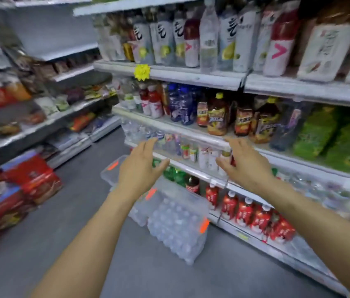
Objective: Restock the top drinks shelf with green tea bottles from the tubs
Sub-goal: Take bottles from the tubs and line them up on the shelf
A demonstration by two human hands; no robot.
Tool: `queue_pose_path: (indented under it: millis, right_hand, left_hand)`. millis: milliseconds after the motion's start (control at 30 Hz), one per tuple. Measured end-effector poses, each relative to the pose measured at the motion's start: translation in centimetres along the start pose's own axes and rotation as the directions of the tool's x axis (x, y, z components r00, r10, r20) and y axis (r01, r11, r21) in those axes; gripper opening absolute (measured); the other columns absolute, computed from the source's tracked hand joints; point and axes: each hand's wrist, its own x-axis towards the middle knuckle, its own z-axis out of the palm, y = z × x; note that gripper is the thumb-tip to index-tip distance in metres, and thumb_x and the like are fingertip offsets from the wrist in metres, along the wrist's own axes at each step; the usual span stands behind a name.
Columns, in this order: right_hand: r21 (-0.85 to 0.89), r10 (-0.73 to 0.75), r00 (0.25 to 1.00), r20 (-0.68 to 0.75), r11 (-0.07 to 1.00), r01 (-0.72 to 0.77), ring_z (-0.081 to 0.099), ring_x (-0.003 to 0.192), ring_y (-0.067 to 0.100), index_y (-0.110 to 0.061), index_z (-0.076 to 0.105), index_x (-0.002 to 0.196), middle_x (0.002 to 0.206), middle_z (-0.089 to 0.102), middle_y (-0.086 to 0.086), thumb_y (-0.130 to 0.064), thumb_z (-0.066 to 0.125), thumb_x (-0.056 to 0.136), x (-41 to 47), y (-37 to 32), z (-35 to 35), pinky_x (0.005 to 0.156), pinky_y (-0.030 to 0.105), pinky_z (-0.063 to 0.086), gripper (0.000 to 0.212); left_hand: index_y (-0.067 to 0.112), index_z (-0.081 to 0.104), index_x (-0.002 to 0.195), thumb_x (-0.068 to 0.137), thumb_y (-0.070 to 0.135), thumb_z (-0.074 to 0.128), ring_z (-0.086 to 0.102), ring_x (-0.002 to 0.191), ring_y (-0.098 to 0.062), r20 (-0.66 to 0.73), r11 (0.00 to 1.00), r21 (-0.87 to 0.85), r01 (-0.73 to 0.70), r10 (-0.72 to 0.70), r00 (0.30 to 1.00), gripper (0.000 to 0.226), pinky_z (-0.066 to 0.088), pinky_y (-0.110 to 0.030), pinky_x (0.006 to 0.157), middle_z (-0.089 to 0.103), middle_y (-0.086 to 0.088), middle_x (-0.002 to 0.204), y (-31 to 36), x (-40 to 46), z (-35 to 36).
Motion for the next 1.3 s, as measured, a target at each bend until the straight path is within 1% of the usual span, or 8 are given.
queue_pose_path:
  millis: [233,400,600,733,867,1000,1167,1300]
  right_hand:
    - [0.050,-0.046,0.994,0.103,0.998,0.041,0.047,0.127,0.030,-0.020,0.038,0.143,0.140,0.046,0.008,-0.047,0.053,0.096,10.9,-7.0,9.3,0.087,0.042,0.046,0.056]
    - [0.107,-0.027,0.965,0.263,0.994,-0.001,0.045,0.129,0.028,-0.021,0.037,0.144,0.144,0.046,0.006,-0.045,0.054,0.095,20.5,-10.6,18.2,0.092,0.043,0.047,0.056]
    - [0.193,0.060,0.895,0.442,0.968,-0.160,0.048,0.128,0.027,-0.018,0.042,0.142,0.141,0.047,0.008,-0.037,0.058,0.096,28.4,-15.2,28.5,0.096,0.038,0.045,0.052]
    - [0.235,0.097,0.803,0.587,0.929,-0.285,0.051,0.126,0.026,-0.014,0.044,0.142,0.142,0.049,0.008,-0.031,0.061,0.095,30.4,-17.0,35.6,0.100,0.032,0.041,0.053]
    - [0.242,0.178,0.716,0.674,0.863,-0.443,0.055,0.105,0.023,-0.011,0.051,0.131,0.120,0.056,0.009,-0.021,0.063,0.094,32.1,-18.5,43.4,0.091,0.029,0.041,0.041]
    - [0.210,0.284,0.631,0.722,0.780,-0.590,0.059,0.105,0.029,-0.006,0.052,0.127,0.118,0.058,0.013,-0.017,0.063,0.093,33.7,-20.0,52.9,0.085,0.031,0.043,0.038]
    - [0.124,0.448,0.438,0.779,0.575,-0.809,0.054,0.124,0.031,-0.005,0.038,0.143,0.137,0.054,0.017,-0.022,0.064,0.094,35.9,-22.0,65.1,0.088,0.026,0.038,0.058]
    - [0.031,0.566,0.265,0.781,0.388,-0.921,0.053,0.123,0.035,0.002,0.039,0.136,0.135,0.055,0.022,-0.020,0.067,0.091,37.4,-22.9,74.6,0.081,0.028,0.037,0.057]
  left_hand:
    - [0.024,0.033,0.152,0.095,0.052,0.058,0.052,0.129,-0.021,-0.001,0.973,-0.084,0.214,-0.215,0.977,0.068,0.050,-0.047,0.096,0.046,-0.001,0.147,-15.4,5.5,1.2]
    - [0.017,0.038,0.149,0.093,0.044,0.066,0.057,0.121,-0.027,0.136,0.910,-0.162,0.381,-0.362,0.922,0.069,0.049,-0.048,0.098,0.051,-0.007,0.141,-25.4,12.8,5.0]
    - [0.016,0.037,0.151,0.094,0.034,0.067,0.057,0.118,-0.025,0.323,0.846,-0.216,0.488,-0.410,0.853,0.066,0.044,-0.030,0.089,0.051,-0.008,0.138,-35.3,18.2,10.7]
    - [0.015,0.041,0.146,0.094,0.032,0.068,0.059,0.112,-0.026,0.444,0.778,-0.210,0.592,-0.463,0.767,0.060,0.048,-0.033,0.091,0.055,-0.010,0.132,-40.9,19.5,15.1]
    - [0.014,0.043,0.144,0.095,0.029,0.068,0.056,0.100,-0.020,0.570,0.746,-0.205,0.634,-0.436,0.697,0.058,0.046,-0.028,0.088,0.057,-0.008,0.127,-46.2,21.5,21.5]
    - [0.014,0.039,0.148,0.096,0.031,0.066,0.057,0.108,-0.021,0.696,0.728,-0.161,0.666,-0.395,0.600,0.061,0.044,-0.027,0.088,0.053,-0.010,0.135,-52.1,23.9,28.8]
    - [0.014,0.040,0.148,0.096,0.032,0.066,0.059,0.117,-0.024,0.813,0.735,-0.083,0.673,-0.341,0.472,0.061,0.046,-0.028,0.093,0.053,-0.009,0.139,-59.9,27.7,38.0]
    - [0.013,0.043,0.146,0.092,0.032,0.069,0.060,0.119,-0.028,0.850,0.764,-0.031,0.644,-0.319,0.420,0.063,0.046,-0.031,0.097,0.057,-0.010,0.137,-65.5,31.0,45.5]
